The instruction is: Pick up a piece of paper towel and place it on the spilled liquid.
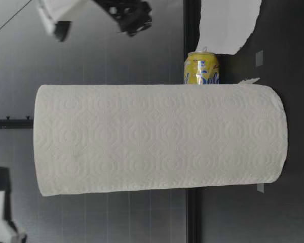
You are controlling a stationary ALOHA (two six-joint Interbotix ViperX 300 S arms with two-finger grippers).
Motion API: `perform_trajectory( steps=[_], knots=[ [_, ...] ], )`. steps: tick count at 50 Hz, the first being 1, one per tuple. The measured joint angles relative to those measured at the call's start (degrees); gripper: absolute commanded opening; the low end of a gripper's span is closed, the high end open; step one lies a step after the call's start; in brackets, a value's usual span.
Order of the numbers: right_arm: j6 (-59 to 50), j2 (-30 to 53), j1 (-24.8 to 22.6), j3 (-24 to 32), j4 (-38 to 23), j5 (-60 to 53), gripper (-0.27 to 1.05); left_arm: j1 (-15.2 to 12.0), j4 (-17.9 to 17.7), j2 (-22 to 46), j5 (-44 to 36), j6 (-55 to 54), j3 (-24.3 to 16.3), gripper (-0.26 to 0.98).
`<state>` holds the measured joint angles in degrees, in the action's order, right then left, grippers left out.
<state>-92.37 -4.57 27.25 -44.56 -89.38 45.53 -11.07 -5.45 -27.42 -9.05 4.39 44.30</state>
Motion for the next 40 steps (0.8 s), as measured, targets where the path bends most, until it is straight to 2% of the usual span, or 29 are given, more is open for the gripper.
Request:
perform_trajectory(
  steps=[10, 23, 30, 40],
  knots=[
    [1.2, -8.2, -9.1, 0.3, 2.6, 0.4, 0.69, 2.5, 0.7, -2.5, -0.5, 0.1, 0.3, 0.12],
    [1.1, -21.4, -22.2, -1.0, 5.0, 0.2, 0.56, 5.0, 1.5, -7.1, -1.7, 0.2, 3.1, 0.12],
    [0.4, -26.6, -25.6, -1.2, 5.2, -4.8, 0.44, 5.6, 1.4, -7.8, -1.8, 0.1, 3.5, 0.12],
    [-2.4, -31.3, -27.8, -1.2, 4.5, -20.1, 0.22, 6.9, 1.4, -7.9, -1.8, -0.1, 3.5, 0.12]
  ],
)
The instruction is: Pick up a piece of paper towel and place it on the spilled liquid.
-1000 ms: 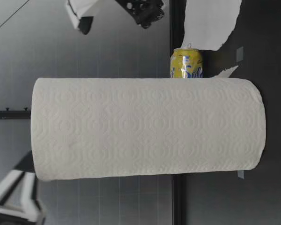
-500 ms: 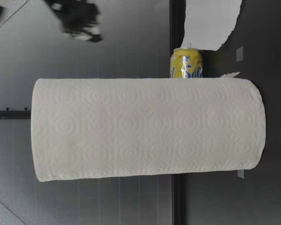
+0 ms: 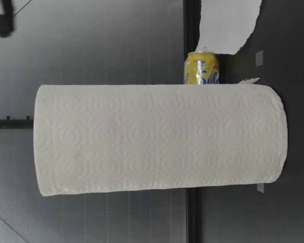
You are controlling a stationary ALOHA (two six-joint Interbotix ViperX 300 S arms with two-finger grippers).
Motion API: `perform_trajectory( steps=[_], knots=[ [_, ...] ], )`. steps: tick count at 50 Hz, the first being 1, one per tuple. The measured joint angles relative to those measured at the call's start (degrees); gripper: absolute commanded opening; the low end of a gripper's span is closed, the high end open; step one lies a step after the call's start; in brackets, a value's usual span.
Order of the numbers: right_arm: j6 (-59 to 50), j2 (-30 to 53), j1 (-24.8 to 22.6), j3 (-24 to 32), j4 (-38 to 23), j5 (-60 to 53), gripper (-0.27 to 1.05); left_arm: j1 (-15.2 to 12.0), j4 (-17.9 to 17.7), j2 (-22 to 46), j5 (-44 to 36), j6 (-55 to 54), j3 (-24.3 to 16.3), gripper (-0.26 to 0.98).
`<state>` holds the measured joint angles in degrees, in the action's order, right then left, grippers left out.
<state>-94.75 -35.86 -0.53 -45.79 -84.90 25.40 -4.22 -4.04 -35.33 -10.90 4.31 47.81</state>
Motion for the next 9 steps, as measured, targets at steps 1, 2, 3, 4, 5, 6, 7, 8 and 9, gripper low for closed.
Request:
perform_trajectory(
  steps=[1, 2, 3, 4, 5, 6, 7, 8, 9],
  knots=[
    [-0.1, -0.4, 0.0, 0.0, -0.3, -1.5, 0.2, 0.0, 0.1, 0.1, 0.1, 0.0, 0.0, 0.12],
    [-0.3, -0.6, 0.0, 0.0, -0.5, -2.6, 0.18, 0.1, 0.0, 0.1, 0.1, 0.0, 0.0, 0.12],
    [-0.3, -0.7, 0.0, 0.0, -0.8, -3.9, 0.17, 0.1, 0.1, 0.0, 0.1, -0.2, 0.0, 0.12],
    [-0.4, -0.9, -0.1, 0.0, -1.1, -5.3, 0.16, 0.1, 0.0, 0.1, 0.1, -0.3, 0.0, 0.12],
    [-0.4, -1.0, -0.1, 0.0, -1.2, -6.5, 0.16, 0.1, 0.0, 0.0, 0.1, -0.3, 0.0, 0.12],
    [-0.4, -1.1, -0.1, 0.0, -1.5, -7.7, 0.15, 0.1, 0.0, 0.0, 0.1, -0.2, 0.0, 0.12],
    [-0.4, -1.1, -0.1, 0.0, -1.6, -8.9, 0.15, 0.2, 0.1, 0.0, 0.0, -0.3, 0.0, 0.12],
    [-0.4, -1.1, -0.1, 0.0, -1.8, -10.0, 0.15, 0.2, 0.0, 0.1, 0.1, -0.4, 0.0, 0.12],
    [-0.4, -1.2, -0.1, 0.0, -1.9, -10.9, 0.15, 0.3, 0.0, 0.0, 0.1, -0.4, 0.0, 0.12]
  ],
)
